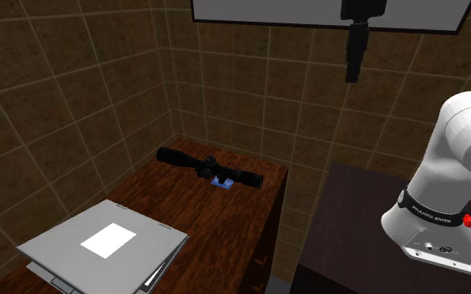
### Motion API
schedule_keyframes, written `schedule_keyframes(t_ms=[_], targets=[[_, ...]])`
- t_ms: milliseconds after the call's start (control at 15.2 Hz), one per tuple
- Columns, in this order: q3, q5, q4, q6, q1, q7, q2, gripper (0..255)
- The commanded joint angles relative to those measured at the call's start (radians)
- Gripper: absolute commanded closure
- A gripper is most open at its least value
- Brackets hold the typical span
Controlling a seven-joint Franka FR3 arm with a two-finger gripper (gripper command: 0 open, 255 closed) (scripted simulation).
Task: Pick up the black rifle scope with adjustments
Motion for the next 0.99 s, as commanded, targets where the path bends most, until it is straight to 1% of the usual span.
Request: schedule_keyframes(t_ms=[0,462,924], targets=[[0.000,0.000,0.000,0.000,0.000,0.000,0.000,0],[0.025,-0.003,-0.013,0.226,-0.012,0.010,0.221,0],[0.045,-0.019,0.044,0.421,-0.026,0.030,0.479,0]])
